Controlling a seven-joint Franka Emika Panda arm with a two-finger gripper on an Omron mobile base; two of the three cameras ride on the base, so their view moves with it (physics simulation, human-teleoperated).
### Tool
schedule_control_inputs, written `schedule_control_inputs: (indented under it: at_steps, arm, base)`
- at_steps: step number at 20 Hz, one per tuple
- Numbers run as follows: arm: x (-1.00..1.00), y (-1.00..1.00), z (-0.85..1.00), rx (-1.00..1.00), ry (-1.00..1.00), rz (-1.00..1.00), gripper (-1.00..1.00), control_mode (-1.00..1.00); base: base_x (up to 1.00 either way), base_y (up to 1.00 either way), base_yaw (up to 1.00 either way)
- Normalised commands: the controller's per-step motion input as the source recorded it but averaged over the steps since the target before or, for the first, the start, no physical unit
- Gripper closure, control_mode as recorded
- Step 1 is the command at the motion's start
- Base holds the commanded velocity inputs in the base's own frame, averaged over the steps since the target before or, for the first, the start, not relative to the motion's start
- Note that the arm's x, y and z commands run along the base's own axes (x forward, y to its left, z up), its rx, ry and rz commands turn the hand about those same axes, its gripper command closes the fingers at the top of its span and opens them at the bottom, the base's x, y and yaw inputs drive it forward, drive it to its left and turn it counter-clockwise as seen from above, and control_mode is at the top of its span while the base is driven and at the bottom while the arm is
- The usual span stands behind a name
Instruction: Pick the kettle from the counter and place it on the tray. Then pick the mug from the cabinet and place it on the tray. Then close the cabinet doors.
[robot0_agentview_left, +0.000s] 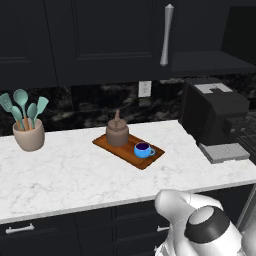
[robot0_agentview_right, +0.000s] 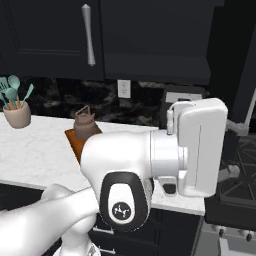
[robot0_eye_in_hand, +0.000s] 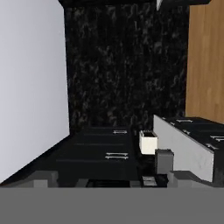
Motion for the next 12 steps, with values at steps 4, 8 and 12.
schedule_control_inputs:
  at_steps: [4,8,12]
  arm:
    - [-0.22,-0.43,0.06,0.0,0.0,-0.1,-1.0,-1.0]
    - [-0.04,-0.41,0.0,-0.01,0.0,0.0,-1.0,-1.0]
    - [0.01,-0.29,0.0,-0.03,0.06,0.01,-1.0,-1.0]
  base:
    - [0.0,0.0,0.0]
    - [0.0,0.0,0.0]
    - [0.0,0.0,0.0]
